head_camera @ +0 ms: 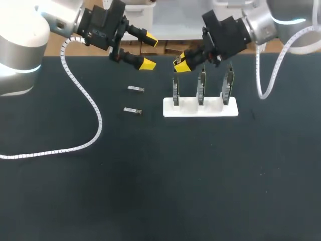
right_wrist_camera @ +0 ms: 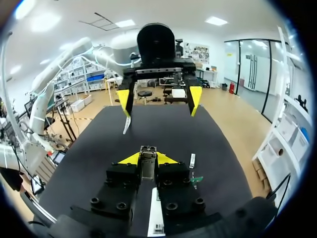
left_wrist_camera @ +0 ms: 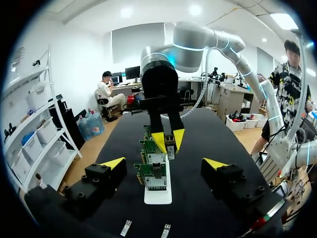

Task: Pick up the optical module with the left hand, and insert it into the network port with the right hand.

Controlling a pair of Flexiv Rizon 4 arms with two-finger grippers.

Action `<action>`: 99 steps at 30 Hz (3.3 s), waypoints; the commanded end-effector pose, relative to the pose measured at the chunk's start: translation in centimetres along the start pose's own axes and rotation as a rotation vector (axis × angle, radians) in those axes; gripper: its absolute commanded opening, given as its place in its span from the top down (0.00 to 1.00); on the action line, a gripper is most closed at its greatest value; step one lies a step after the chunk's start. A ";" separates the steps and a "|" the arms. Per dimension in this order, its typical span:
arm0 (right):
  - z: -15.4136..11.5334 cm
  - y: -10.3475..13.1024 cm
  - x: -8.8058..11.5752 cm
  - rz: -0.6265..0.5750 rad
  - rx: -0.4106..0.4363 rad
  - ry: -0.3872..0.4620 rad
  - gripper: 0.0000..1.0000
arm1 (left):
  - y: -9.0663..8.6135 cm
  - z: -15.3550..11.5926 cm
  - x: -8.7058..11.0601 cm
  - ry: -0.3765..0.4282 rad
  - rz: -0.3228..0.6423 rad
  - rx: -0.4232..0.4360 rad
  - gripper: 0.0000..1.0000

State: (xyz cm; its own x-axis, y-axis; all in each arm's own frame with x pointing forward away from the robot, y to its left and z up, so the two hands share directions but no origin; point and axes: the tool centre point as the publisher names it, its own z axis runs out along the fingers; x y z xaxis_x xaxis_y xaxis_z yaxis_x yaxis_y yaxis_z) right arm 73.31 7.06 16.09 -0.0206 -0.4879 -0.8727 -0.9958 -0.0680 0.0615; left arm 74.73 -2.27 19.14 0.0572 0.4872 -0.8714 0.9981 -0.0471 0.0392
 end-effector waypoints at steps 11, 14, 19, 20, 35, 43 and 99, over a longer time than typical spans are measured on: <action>-0.2 -2.7 -1.2 -0.037 -0.050 0.023 1.00 | 0.2 0.0 -0.1 0.005 -0.002 0.005 0.00; -0.2 -2.9 -1.0 -0.030 -0.054 0.019 1.00 | 0.2 0.0 -0.1 0.005 -0.002 0.005 0.00; 0.3 -3.0 -0.8 -0.028 -0.062 0.005 1.00 | 0.2 0.0 -0.1 0.005 -0.002 0.005 0.00; 0.5 -2.9 -0.7 -0.024 -0.062 0.000 1.00 | 0.2 0.0 -0.1 0.005 -0.002 0.005 0.00; 0.5 -1.8 -0.5 -0.002 -0.042 0.007 1.00 | 0.2 0.0 -0.1 0.005 -0.002 0.005 0.00; 0.5 -2.0 -0.5 -0.011 -0.046 0.007 1.00 | 0.2 0.0 -0.1 0.005 -0.002 0.005 0.00; 1.4 -3.1 1.1 0.001 -0.067 -0.035 1.00 | 0.2 0.0 -0.1 0.005 -0.002 0.005 0.00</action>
State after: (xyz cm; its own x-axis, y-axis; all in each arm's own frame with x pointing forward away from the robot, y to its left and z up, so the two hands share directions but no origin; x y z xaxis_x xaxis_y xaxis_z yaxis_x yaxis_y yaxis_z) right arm 76.14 7.95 14.67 -0.0262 -0.4673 -0.8837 -0.9875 -0.1254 0.0956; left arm 74.73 -2.27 19.14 0.0572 0.4872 -0.8714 0.9981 -0.0471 0.0392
